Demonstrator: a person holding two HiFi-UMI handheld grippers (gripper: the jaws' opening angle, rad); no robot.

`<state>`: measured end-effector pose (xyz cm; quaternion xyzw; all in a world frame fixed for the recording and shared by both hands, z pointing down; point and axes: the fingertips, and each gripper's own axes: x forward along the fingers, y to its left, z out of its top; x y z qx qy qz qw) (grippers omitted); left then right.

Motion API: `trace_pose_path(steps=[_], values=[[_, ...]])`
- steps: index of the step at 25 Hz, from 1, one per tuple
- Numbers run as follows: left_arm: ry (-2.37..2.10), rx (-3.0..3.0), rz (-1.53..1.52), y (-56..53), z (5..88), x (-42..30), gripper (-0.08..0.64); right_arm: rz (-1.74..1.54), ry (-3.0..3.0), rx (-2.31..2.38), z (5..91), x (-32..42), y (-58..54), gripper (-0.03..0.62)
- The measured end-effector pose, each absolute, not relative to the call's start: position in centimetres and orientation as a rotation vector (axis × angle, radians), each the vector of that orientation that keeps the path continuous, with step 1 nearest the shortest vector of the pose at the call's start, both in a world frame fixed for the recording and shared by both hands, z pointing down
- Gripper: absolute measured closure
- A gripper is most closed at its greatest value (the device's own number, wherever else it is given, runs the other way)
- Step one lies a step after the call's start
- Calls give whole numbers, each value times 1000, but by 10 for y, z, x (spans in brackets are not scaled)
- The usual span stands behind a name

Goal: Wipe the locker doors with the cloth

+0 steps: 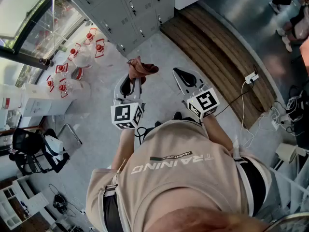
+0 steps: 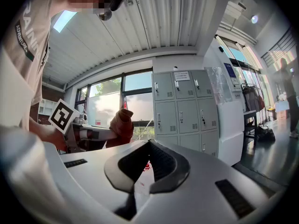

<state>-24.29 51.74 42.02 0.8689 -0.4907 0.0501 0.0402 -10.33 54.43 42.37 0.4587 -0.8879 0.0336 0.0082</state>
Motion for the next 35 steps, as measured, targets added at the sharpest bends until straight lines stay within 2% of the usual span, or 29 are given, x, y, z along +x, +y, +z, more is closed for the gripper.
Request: trace_pose_path(steps=[8, 19, 26, 35], values=[[-1577, 2635, 185, 514, 421, -219, 479, 143, -2819, 1366, 436, -80, 541, 579], [-1625, 2542, 301, 492, 449, -261, 480, 291, -2791, 1333, 469, -105, 502, 580], [-1598, 2576, 216, 420, 448, -296, 480, 233, -2753, 1355, 456, -140, 437, 579], [-1430, 2683, 105, 321, 440, -292, 480, 69, -2593, 1470, 440, -151, 373, 578]])
